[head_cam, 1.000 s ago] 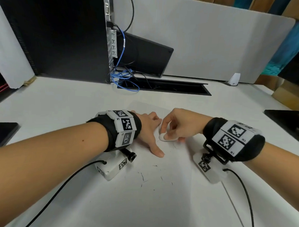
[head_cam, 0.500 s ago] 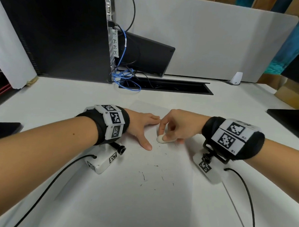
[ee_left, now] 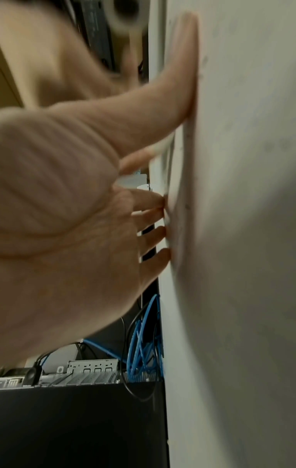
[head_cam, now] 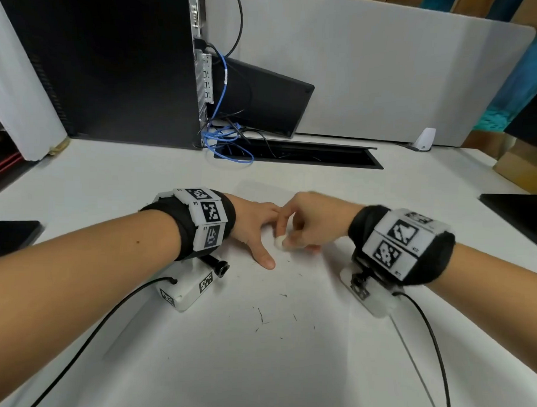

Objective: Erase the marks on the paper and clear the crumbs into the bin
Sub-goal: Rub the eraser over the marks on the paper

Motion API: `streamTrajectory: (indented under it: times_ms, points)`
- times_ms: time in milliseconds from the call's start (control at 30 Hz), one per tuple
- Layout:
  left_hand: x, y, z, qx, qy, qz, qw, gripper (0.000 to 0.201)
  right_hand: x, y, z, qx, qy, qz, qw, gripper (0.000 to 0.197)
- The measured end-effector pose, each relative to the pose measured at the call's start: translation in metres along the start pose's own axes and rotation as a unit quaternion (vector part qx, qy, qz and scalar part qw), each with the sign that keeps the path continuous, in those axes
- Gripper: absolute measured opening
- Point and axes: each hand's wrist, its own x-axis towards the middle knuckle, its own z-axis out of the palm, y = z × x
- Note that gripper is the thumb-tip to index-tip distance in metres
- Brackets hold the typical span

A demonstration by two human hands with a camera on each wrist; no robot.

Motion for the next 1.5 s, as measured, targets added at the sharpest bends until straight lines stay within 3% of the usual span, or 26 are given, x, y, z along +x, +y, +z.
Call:
streamTrajectory:
  times_ms: [67, 200, 300, 333, 433, 500, 600, 767, 900, 1067, 1167, 1300, 1433, 1500]
  points:
    - [0.000, 0.000, 0.000, -0.008, 0.002, 0.004, 1.000, 0.082, -0.004, -0.002, 0.003, 0.002, -0.019, -0.011, 1.000, 0.017]
    - [-0.003, 0.004, -0.001, 0.005, -0.004, 0.008, 1.000, 0.086, 0.003, 0.008, -0.007, 0.001, 0.023, 0.027, 0.999, 0.016]
    - [-0.002, 0.002, -0.001, -0.010, 0.007, 0.015, 1.000, 0.057, -0.005, -0.002, 0.003, 0.008, -0.042, -0.009, 0.999, 0.015]
    - [-0.001, 0.001, -0.001, -0.008, 0.009, 0.017, 1.000, 0.060, -0.008, -0.002, 0.004, 0.011, -0.050, -0.013, 0.999, 0.017]
    - [0.001, 0.001, -0.001, 0.032, 0.005, -0.018, 0.999, 0.099, 0.000, 0.010, -0.006, 0.004, 0.016, 0.013, 1.000, 0.016]
    - [0.000, 0.002, -0.001, 0.061, 0.008, -0.048, 0.997, 0.110, 0.000, 0.013, -0.008, 0.014, 0.012, 0.022, 1.000, 0.012]
    - [0.000, 0.000, -0.001, 0.058, 0.018, -0.065, 0.996, 0.113, -0.007, 0.001, -0.002, 0.031, -0.066, -0.015, 0.997, 0.013]
    - [-0.003, 0.001, -0.002, 0.044, 0.018, -0.077, 0.996, 0.110, 0.019, 0.013, -0.011, 0.041, 0.052, 0.020, 0.998, 0.015]
    - [-0.003, 0.001, -0.003, 0.047, 0.011, -0.084, 0.995, 0.112, 0.013, 0.009, -0.007, 0.065, -0.030, -0.001, 0.997, 0.019]
    - [-0.004, 0.003, -0.003, 0.071, 0.003, -0.097, 0.993, 0.117, 0.012, 0.013, -0.012, 0.003, 0.050, 0.011, 0.999, 0.016]
    - [-0.003, 0.003, -0.003, 0.072, 0.002, -0.097, 0.993, 0.116, 0.003, 0.008, -0.008, 0.022, -0.034, -0.011, 0.999, 0.017]
    - [-0.004, 0.006, -0.004, 0.089, -0.007, -0.111, 0.990, 0.119, -0.007, 0.019, -0.012, 0.013, 0.018, 0.018, 1.000, 0.018]
    - [-0.003, 0.008, -0.006, 0.108, -0.013, -0.118, 0.987, 0.117, -0.027, 0.020, -0.006, 0.054, -0.062, -0.008, 0.997, 0.016]
    - [-0.002, 0.010, -0.006, 0.110, -0.019, -0.117, 0.987, 0.115, -0.030, 0.030, -0.008, 0.046, -0.010, 0.010, 0.999, 0.014]
